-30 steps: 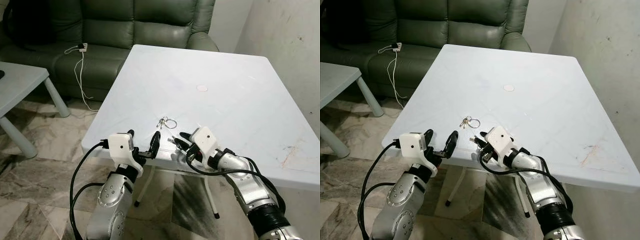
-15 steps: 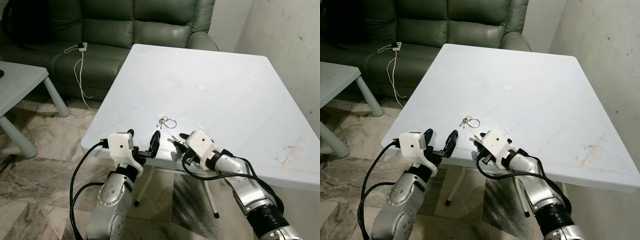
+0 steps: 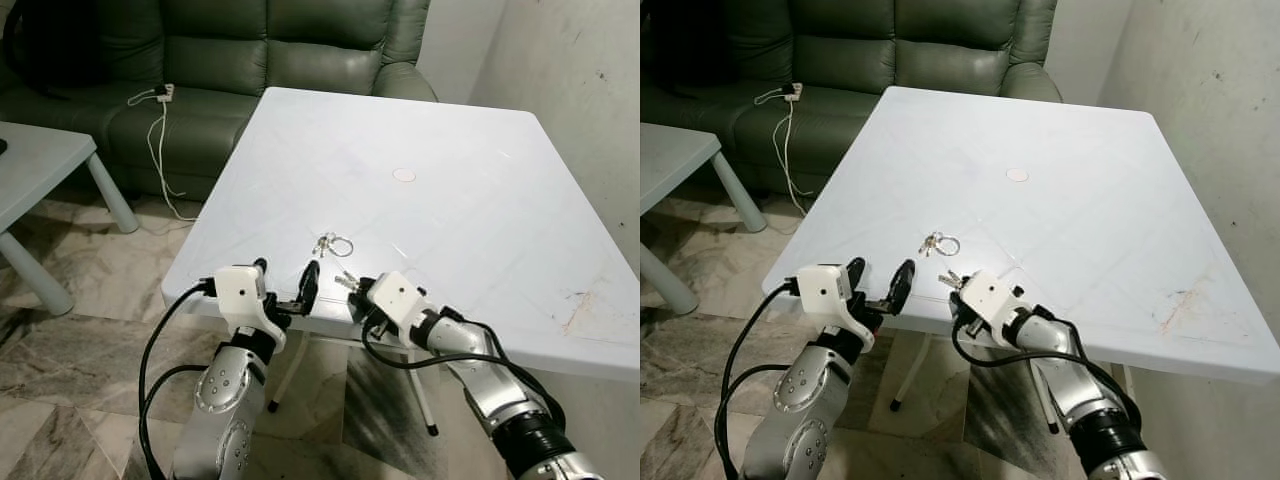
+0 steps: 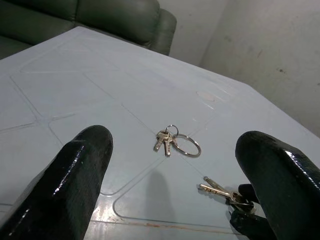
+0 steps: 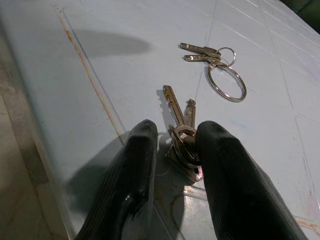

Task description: Hang keys on a hook

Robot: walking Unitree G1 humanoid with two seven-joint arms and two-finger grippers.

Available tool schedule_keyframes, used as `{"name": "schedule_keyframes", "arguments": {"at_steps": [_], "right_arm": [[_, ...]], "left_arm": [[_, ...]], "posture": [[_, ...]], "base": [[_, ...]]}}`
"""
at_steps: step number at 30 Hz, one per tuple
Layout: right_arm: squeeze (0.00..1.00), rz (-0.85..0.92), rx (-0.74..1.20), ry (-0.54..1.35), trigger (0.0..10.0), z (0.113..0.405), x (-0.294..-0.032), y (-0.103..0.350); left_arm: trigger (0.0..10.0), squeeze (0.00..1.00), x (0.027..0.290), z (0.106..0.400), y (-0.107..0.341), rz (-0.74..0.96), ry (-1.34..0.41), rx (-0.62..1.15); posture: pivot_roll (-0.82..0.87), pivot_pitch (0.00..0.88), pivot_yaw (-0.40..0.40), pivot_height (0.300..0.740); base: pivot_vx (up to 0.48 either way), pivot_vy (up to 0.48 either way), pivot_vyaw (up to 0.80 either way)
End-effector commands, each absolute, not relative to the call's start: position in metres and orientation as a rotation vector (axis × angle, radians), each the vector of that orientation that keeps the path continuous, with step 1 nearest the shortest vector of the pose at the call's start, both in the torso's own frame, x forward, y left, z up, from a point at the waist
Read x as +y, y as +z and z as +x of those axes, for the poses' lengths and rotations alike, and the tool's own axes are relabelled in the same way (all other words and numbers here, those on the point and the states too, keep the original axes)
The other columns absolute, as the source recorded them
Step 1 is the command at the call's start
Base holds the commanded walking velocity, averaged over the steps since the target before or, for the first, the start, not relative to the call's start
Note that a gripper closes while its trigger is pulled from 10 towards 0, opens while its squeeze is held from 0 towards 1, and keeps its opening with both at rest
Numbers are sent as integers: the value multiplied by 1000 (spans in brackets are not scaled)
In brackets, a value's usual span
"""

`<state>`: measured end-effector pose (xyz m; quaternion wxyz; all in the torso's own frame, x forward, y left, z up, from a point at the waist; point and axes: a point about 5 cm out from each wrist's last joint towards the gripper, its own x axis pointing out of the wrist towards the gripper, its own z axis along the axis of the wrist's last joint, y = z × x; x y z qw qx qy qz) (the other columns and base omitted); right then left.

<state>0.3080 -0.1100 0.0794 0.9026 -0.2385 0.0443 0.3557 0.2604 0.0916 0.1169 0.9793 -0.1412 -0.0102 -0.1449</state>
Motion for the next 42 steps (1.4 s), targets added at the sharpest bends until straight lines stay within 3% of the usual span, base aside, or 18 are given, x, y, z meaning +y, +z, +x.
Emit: {"name": "schedule_keyframes", "arguments": {"at_steps": [1,2,3,5,6,30,35,36,37,38,42], "right_arm": [[0,-497,93,727,5608,310,-112,80],[0,-499,92,720,4275,310,-112,80],[0,-500,87,717,1137,311,-112,80],[0,-500,81,716,1137,311,-112,81],[0,-493,71,707,0,311,-114,82],[0,-461,25,706,0,311,-116,87],[0,-340,18,683,0,315,-116,93],[0,-302,26,681,2039,316,-115,94],[0,-277,28,680,7255,316,-115,95],[0,-235,20,689,10000,317,-114,97],[0,-252,40,701,10000,317,-114,96]], "left_arm": [[10000,0,77,261,128,-337,-314,-56],[10000,0,77,261,128,-339,-314,-55],[10000,0,77,261,128,-339,-314,-54],[10000,0,77,261,128,-339,-314,-55],[10000,0,76,261,128,-340,-315,-55],[10000,0,75,261,128,-345,-315,-52],[10000,0,76,262,129,-348,-316,-54],[10000,0,76,262,129,-349,-317,-54],[10000,0,76,262,129,-350,-317,-55],[10000,0,75,262,130,-350,-317,-57],[10000,0,75,262,130,-351,-319,-57]], "posture": [[24,53,-90,740],[23,53,-91,740],[23,53,-91,740],[23,53,-91,740],[23,51,-91,740],[19,64,-89,740],[20,62,-88,740],[20,63,-88,740],[21,61,-88,740],[21,61,-89,740],[21,59,-88,740]], "base": [[0,0,0],[0,0,0],[0,0,0],[0,0,0],[0,0,0],[0,0,0],[0,0,0],[0,0,0],[0,0,0],[0,0,0],[0,0,0]]}}
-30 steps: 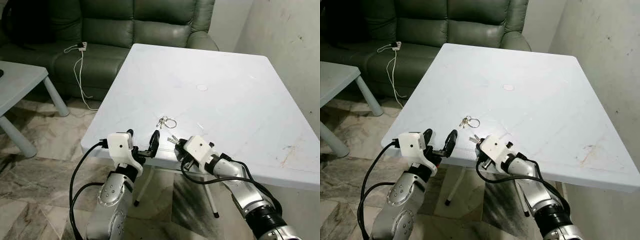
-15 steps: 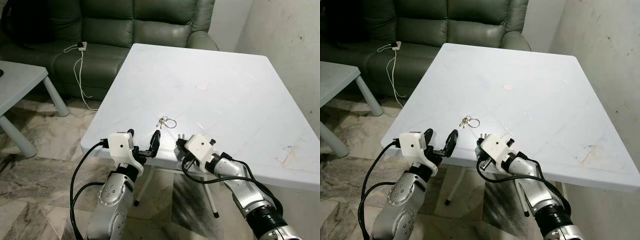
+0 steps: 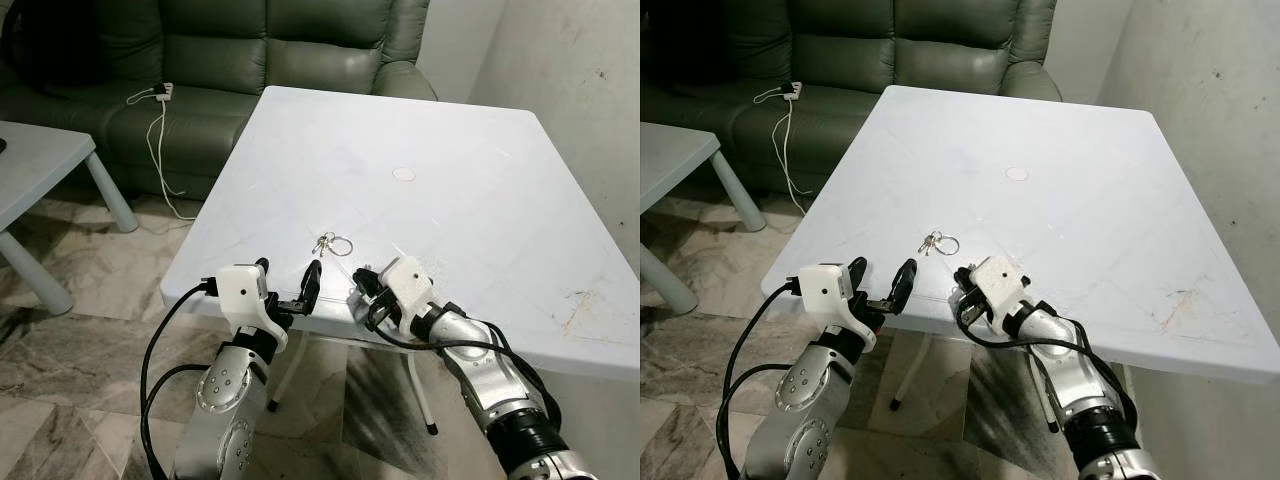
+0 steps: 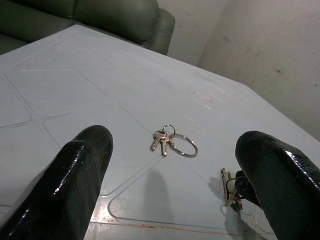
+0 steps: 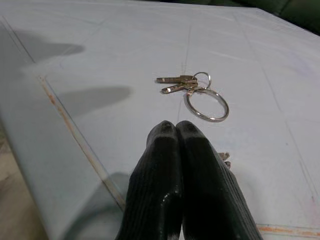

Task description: Hang keys on a hook

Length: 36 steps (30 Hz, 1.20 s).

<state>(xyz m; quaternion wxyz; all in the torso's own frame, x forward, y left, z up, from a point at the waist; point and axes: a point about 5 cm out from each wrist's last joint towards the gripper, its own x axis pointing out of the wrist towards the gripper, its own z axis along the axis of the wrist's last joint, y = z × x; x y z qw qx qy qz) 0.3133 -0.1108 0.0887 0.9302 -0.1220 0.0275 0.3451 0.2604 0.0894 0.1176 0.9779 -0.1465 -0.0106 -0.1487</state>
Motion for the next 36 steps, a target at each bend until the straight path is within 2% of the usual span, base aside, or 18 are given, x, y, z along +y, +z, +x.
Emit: {"name": "schedule_keyframes", "arguments": {"at_steps": [1,17,20,21,23,24,25,26,36], "right_arm": [[0,-258,36,709,10000,317,-113,96],[0,-403,20,772,10000,307,-107,88],[16,-340,44,784,10000,307,-107,87],[1000,-348,37,776,10000,307,-108,88],[1000,-398,27,746,10000,309,-109,89],[576,-416,34,744,10000,310,-109,88],[576,-413,38,752,10000,310,-109,88],[0,-418,34,756,10000,309,-108,88],[0,-424,42,760,10000,308,-109,87]], "left_arm": [[10000,0,75,262,130,-351,-319,-56],[10000,0,74,262,131,-351,-320,-63],[10000,0,74,262,132,-352,-319,-64],[10000,0,74,262,132,-353,-318,-63],[10000,0,74,262,132,-353,-317,-63],[10000,0,75,262,131,-354,-316,-62],[10000,0,75,262,131,-353,-316,-62],[10000,0,75,262,131,-354,-315,-62],[10000,0,75,262,132,-357,-314,-64]], "posture": [[21,59,-88,740],[23,55,-90,740],[23,56,-90,740],[24,59,-91,740],[22,61,-91,740],[22,62,-91,740],[22,62,-91,740],[22,63,-92,740],[22,66,-93,740]], "base": [[0,0,0],[0,0,0],[0,0,0],[0,0,0],[0,0,0],[0,0,0],[0,0,0],[0,0,0],[0,0,0]]}}
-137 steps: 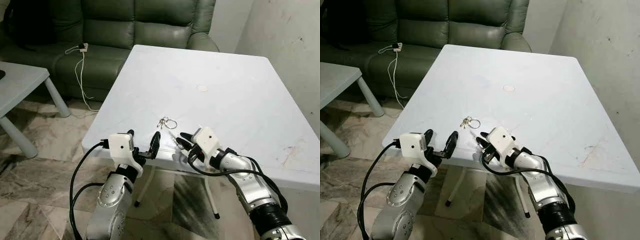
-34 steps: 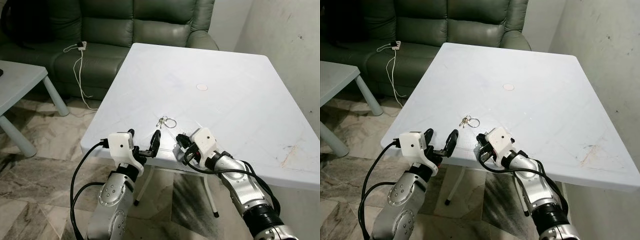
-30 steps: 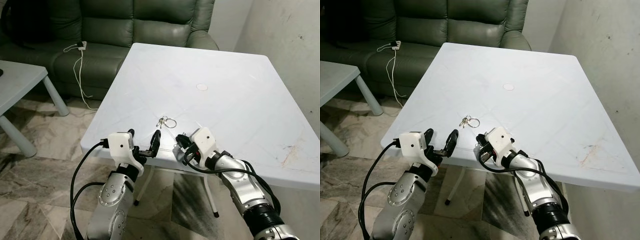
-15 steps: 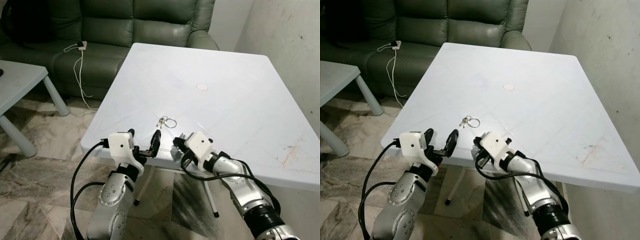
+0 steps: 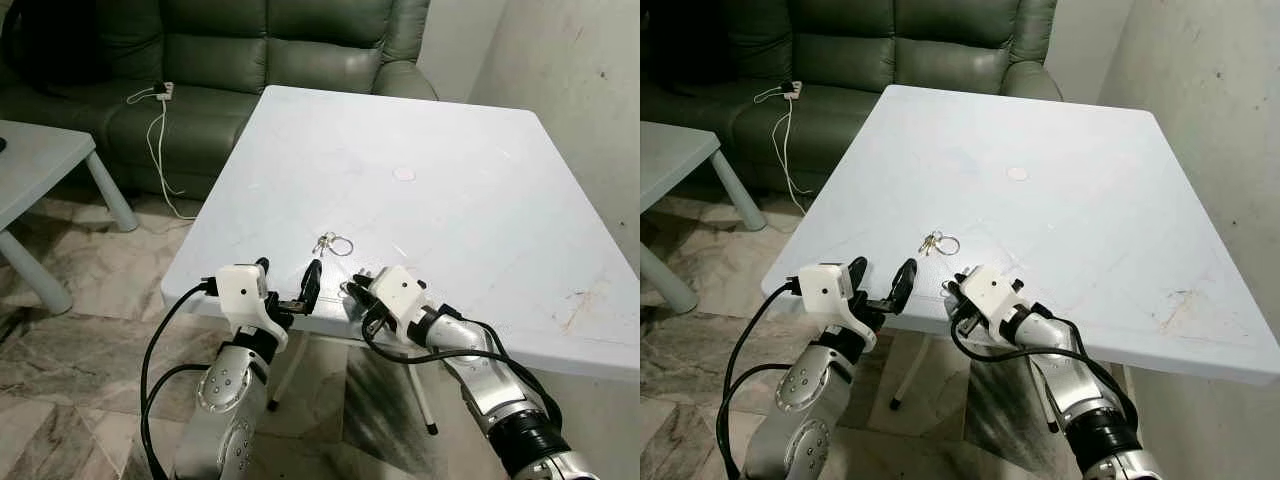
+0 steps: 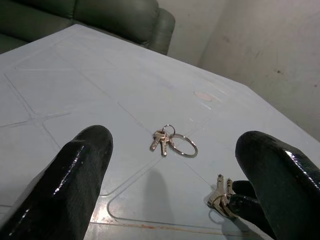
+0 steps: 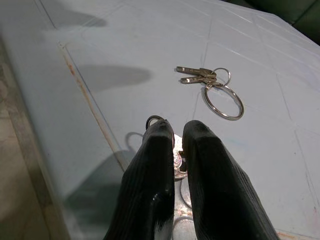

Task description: Hang keys on a hook

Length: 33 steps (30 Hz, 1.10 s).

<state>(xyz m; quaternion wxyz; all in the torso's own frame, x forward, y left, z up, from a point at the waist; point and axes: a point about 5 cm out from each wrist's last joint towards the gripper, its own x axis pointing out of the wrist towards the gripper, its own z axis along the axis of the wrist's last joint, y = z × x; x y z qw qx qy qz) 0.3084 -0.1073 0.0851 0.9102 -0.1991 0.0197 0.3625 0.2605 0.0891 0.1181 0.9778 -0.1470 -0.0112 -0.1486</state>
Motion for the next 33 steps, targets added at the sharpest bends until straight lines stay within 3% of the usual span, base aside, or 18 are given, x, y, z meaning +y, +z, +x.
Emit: {"name": "schedule_keyframes", "arguments": {"at_steps": [1,33], "right_arm": [[0,-424,38,763,10000,308,-108,87],[0,-463,-1,782,10000,305,-100,87]], "left_arm": [[10000,0,75,262,132,-357,-313,-64],[10000,0,75,262,133,-373,-307,-67]], "posture": [[22,66,-92,740],[27,72,-97,740]], "base": [[0,0,0],[0,0,0]]}}
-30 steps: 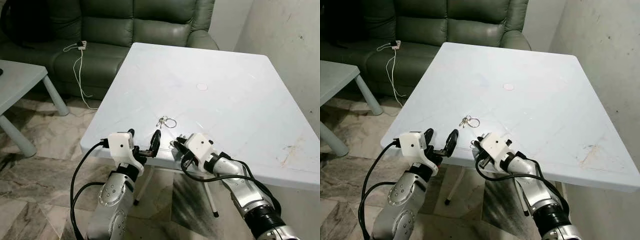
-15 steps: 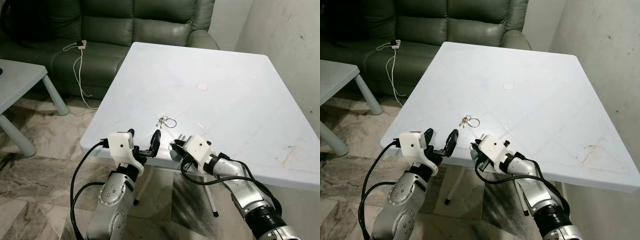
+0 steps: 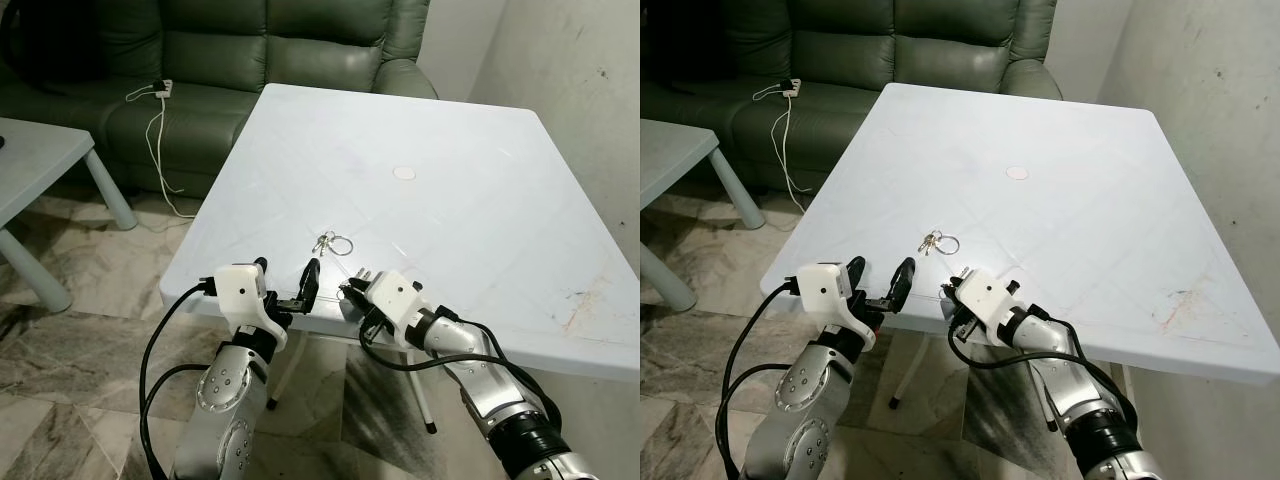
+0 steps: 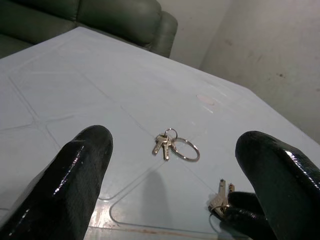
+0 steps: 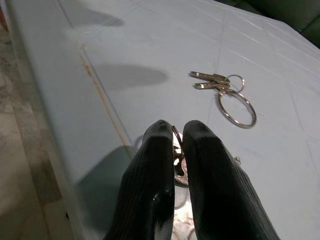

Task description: Hang keys on a hook

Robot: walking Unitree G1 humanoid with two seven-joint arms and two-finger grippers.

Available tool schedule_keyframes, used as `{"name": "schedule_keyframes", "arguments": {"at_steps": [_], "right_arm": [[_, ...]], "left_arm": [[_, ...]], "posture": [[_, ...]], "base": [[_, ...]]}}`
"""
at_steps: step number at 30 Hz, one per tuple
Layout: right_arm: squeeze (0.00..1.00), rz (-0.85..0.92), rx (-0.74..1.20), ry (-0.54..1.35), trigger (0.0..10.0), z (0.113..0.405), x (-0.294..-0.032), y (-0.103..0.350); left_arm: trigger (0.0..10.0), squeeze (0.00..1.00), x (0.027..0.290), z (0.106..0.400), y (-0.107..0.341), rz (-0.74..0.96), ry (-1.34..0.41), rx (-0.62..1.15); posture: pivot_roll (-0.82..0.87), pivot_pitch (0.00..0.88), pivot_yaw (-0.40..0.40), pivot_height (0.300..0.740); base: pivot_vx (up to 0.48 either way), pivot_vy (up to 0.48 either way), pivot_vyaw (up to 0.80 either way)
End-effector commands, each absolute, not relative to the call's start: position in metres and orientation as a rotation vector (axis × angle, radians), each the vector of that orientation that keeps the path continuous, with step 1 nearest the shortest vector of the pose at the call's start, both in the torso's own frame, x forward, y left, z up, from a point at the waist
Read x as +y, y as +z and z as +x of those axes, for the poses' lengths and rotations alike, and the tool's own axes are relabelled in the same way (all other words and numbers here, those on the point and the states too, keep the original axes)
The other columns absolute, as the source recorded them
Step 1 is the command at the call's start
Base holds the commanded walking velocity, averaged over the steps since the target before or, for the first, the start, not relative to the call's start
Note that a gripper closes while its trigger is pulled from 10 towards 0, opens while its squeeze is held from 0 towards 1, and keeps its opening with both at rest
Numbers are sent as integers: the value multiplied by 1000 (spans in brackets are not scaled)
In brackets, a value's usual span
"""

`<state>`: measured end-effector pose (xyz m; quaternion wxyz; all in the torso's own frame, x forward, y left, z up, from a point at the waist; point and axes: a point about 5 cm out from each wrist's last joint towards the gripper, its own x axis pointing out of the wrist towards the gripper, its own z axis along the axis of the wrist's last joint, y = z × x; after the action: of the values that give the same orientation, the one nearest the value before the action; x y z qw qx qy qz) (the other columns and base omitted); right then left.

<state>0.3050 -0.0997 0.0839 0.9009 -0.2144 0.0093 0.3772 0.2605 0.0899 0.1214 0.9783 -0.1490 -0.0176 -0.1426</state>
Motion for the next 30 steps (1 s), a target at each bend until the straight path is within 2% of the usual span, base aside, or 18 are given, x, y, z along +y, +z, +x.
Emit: {"name": "schedule_keyframes", "arguments": {"at_steps": [1,20,21,22,23,24,25,27,28,29,30], "right_arm": [[0,-465,-2,782,10000,305,-100,87],[0,-488,14,772,10000,304,-97,82],[0,-489,19,769,9373,304,-97,82],[0,-488,21,769,9373,304,-97,82],[0,-489,28,767,7725,304,-98,81],[0,-488,29,767,4510,304,-98,81],[0,-487,28,769,2902,304,-98,81],[0,-491,34,771,3137,303,-98,80],[0,-492,34,773,1412,303,-97,80],[0,-492,34,773,1490,303,-97,80],[0,-488,31,774,0,303,-97,80]], "left_arm": [[10000,0,75,262,133,-373,-306,-67],[10000,0,75,264,135,-380,-300,-72],[10000,0,75,264,135,-381,-300,-72],[10000,0,75,264,135,-381,-300,-72],[10000,0,75,263,135,-381,-300,-73],[10000,0,75,263,135,-380,-300,-73],[10000,0,76,263,135,-380,-300,-73],[10000,0,76,263,135,-380,-299,-73],[10000,0,76,263,136,-380,-299,-74],[10000,0,76,264,136,-380,-299,-75],[10000,0,76,264,136,-381,-299,-75]], "posture": [[27,70,-97,740],[29,70,-102,740],[30,69,-103,740],[30,69,-103,740],[31,69,-104,740],[31,69,-104,740],[32,67,-104,740],[32,67,-104,740],[32,67,-104,740],[32,67,-104,740],[32,63,-104,740]], "base": [[0,0,0],[0,0,0],[0,0,0],[0,0,0],[0,0,0],[0,0,0],[0,0,0],[0,0,0],[0,0,0],[0,0,0],[0,0,0]]}}
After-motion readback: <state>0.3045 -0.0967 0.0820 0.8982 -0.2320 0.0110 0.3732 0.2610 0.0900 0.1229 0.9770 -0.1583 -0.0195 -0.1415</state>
